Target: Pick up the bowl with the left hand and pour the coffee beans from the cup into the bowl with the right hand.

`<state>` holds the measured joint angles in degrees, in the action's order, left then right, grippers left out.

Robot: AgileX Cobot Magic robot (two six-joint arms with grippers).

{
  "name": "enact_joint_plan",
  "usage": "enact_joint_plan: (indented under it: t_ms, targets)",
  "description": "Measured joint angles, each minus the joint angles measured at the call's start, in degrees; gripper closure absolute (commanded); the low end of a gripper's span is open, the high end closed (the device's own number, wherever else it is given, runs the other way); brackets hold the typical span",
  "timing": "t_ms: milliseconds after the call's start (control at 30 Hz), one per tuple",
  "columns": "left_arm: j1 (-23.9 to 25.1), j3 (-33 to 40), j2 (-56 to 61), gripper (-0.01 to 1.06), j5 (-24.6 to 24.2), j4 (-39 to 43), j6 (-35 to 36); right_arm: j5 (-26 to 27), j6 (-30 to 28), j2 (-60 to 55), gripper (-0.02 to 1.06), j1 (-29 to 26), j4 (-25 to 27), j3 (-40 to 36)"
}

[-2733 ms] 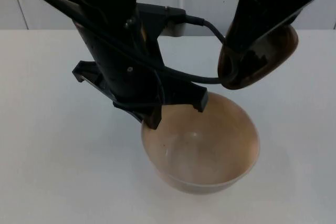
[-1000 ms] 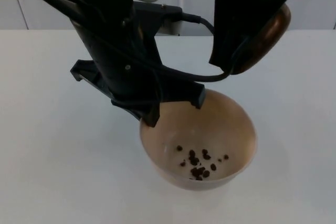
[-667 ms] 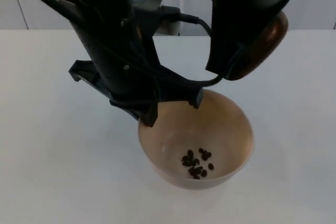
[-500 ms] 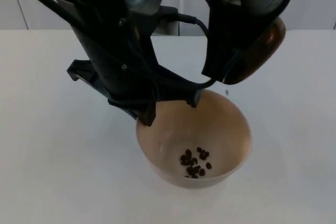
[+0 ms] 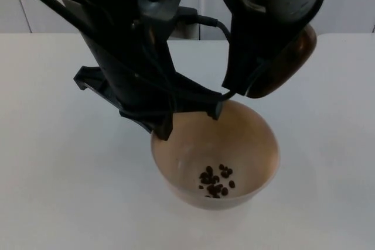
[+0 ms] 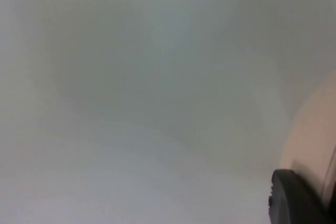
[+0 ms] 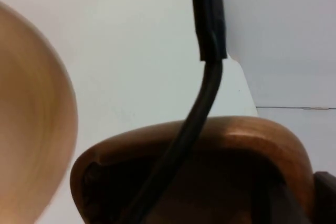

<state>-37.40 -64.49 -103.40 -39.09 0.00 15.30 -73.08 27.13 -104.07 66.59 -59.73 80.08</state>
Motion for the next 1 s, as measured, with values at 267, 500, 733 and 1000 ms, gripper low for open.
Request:
enact_joint_plan:
  t_ms: [267, 500, 733, 1000]
  targets:
    - [-1.0, 0.0, 0.0, 1.05, 0.0, 0.0, 0.0, 3.1, -1.1, 2.0, 1.04, -6.0, 6.8, 0.0]
    - [-1.2, 0.0, 0.0, 1.05, 0.0, 0.0, 0.0, 8.3, -5.3, 4.4, 1.04, -14.5, 19.3, 0.0]
    - [-1.2, 0.0, 0.0, 1.05, 0.1, 0.0, 0.0, 12.7, -11.8, 4.6, 1.04, -18.0, 29.4, 0.0]
    - [-1.2, 0.0, 0.0, 1.05, 0.6, 0.0, 0.0, 14.6, -23.2, 5.7, 1.04, -24.2, 42.4, 0.0]
